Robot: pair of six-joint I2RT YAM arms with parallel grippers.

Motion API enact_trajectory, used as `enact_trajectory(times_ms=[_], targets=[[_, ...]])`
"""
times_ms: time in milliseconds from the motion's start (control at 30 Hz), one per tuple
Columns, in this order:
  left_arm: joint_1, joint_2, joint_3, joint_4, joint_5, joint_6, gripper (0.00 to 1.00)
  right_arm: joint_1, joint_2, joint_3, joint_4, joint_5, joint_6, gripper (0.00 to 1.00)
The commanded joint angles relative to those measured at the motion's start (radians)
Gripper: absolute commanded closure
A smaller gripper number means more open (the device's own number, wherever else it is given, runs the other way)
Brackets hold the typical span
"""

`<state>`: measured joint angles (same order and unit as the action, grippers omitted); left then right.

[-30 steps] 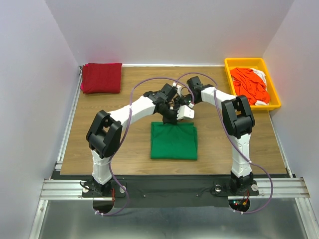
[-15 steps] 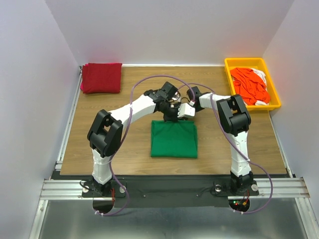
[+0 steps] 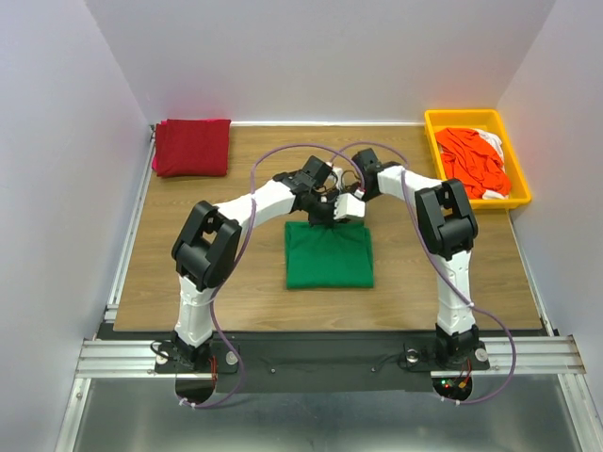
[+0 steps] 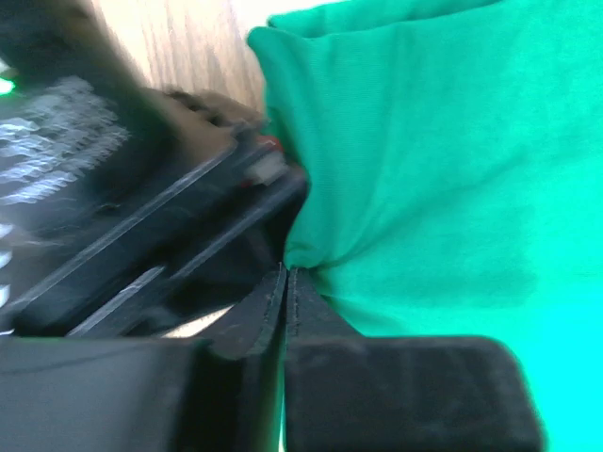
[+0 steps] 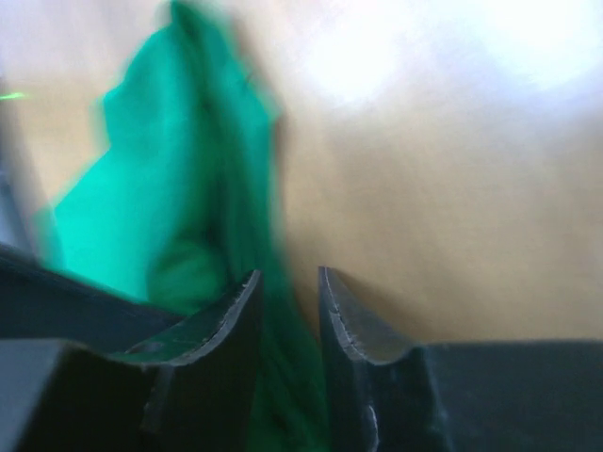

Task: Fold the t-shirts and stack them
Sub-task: Fold the tshirt

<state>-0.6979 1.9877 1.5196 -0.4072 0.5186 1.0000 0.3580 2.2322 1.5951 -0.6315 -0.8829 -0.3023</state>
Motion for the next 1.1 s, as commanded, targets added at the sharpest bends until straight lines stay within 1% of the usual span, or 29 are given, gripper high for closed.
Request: enact_trajectory(times_ms=[0,33,67,100,133,200,233,300,367,400,433,567,600,633,700,833,1067], targets=[[-0.014,0.000,-0.024,0.015,0.020,0.008,0.81,-0.005,-0.065,0.100,0.073,0.355,-0.061,0.61],[-0.014,-0.003,-0.021,-0.005,0.021,0.015,0.75,-0.010,-0.074,0.123,0.075,0.372,-0.061,0.59],[-0.011,-0.007,-0.013,-0.027,0.026,0.026,0.72,-0.014,-0.080,0.134,0.073,0.383,-0.060,0.56],[-0.009,-0.018,0.010,-0.045,0.043,0.031,0.68,-0.028,-0.086,0.141,0.070,0.398,-0.058,0.51],[-0.005,-0.029,0.022,-0.062,0.056,0.026,0.63,-0.033,-0.097,0.147,0.072,0.401,-0.055,0.48],[0.012,-0.050,0.053,-0.107,0.083,0.005,0.53,-0.054,-0.133,0.157,0.070,0.403,-0.049,0.46],[0.018,-0.087,0.057,-0.116,0.102,-0.006,0.51,-0.062,-0.150,0.155,0.070,0.403,-0.049,0.46],[0.047,-0.131,0.053,-0.114,0.129,-0.038,0.50,-0.091,-0.204,0.144,0.062,0.391,-0.046,0.46],[0.075,-0.187,0.041,-0.117,0.170,-0.092,0.49,-0.114,-0.244,0.106,0.052,0.342,-0.040,0.47],[0.107,-0.200,0.034,-0.122,0.185,-0.107,0.49,-0.132,-0.262,0.091,0.037,0.320,-0.037,0.47],[0.123,-0.219,0.027,-0.124,0.208,-0.136,0.49,-0.140,-0.296,0.051,0.026,0.274,-0.038,0.47],[0.216,-0.225,-0.019,-0.125,0.268,-0.199,0.49,-0.155,-0.353,-0.055,-0.004,0.196,-0.054,0.46],[0.247,-0.218,-0.032,-0.122,0.291,-0.227,0.49,-0.159,-0.358,-0.072,-0.008,0.162,-0.052,0.45],[0.261,-0.210,-0.036,-0.117,0.302,-0.241,0.49,-0.160,-0.362,-0.087,-0.011,0.145,-0.054,0.43],[0.278,-0.202,-0.044,-0.108,0.317,-0.271,0.49,-0.163,-0.359,-0.125,-0.010,0.113,-0.060,0.42],[0.314,-0.161,-0.059,-0.093,0.350,-0.317,0.49,-0.163,-0.324,-0.150,-0.010,0.110,-0.081,0.39],[0.334,-0.107,-0.087,-0.064,0.362,-0.368,0.50,-0.163,-0.272,-0.144,-0.008,0.093,-0.103,0.37]])
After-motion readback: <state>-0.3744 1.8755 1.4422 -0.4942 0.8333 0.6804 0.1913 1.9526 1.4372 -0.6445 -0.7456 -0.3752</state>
